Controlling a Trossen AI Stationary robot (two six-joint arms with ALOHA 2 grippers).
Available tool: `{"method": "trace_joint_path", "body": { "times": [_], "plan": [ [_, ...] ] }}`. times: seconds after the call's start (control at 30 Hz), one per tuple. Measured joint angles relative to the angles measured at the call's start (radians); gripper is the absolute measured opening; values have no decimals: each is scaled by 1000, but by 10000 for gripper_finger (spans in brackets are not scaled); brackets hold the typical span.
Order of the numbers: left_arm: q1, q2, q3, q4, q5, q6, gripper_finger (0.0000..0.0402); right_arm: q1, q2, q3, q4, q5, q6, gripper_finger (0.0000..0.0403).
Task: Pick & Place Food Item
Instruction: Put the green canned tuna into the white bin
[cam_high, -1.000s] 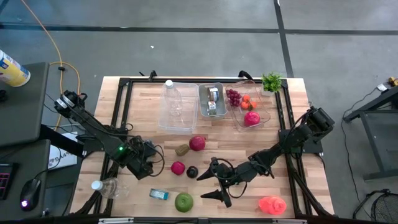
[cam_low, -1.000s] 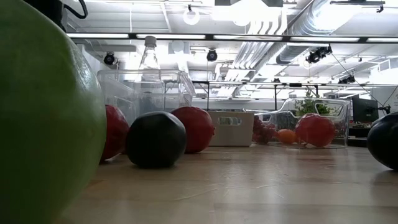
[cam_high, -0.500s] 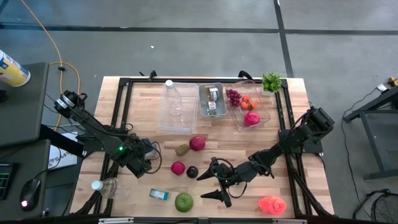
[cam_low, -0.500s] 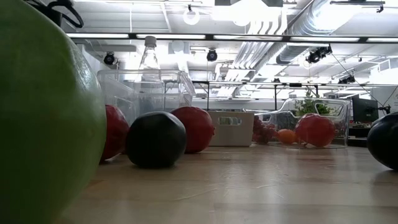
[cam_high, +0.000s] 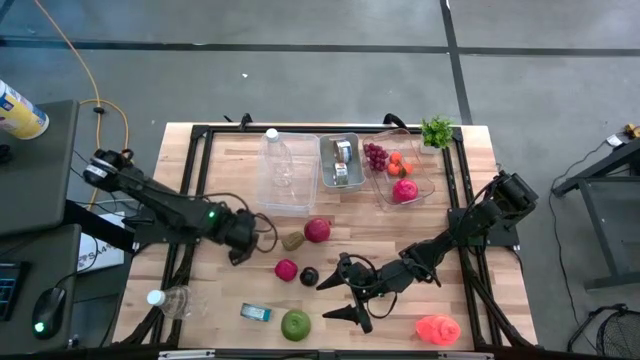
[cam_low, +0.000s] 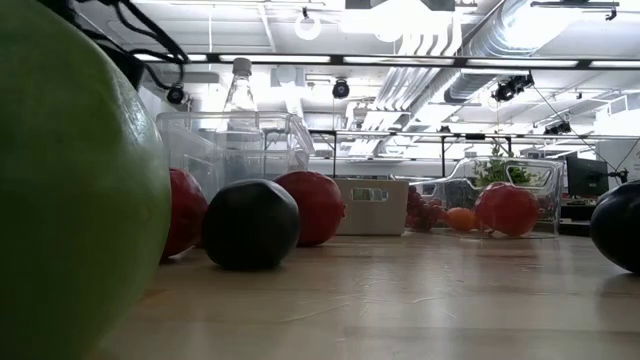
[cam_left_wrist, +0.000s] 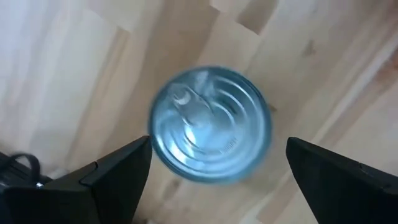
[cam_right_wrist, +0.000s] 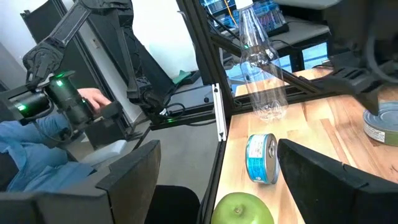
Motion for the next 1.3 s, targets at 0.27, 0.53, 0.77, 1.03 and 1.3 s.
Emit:
{"method": "trace_joint_path", "body": {
  "times": [0.27, 0.53, 0.77, 1.03, 1.3],
  "plan": [
    [44, 0, 0, 0, -109, 126, 361, 0, 0, 0, -24, 0, 0, 311],
    [-3, 0, 0, -3, -73, 109, 361, 0, 0, 0, -24, 0, 0, 311],
    [-17, 0, 0, -5, -174, 95, 361, 0, 0, 0, -23, 0, 0, 311],
    [-17, 0, 0, -29, -243, 69, 361, 0, 0, 0, -23, 0, 1, 311],
    [9, 0, -44, -57, -214, -37, 361, 0, 0, 0, -23, 0, 1, 311]
  ]
}}
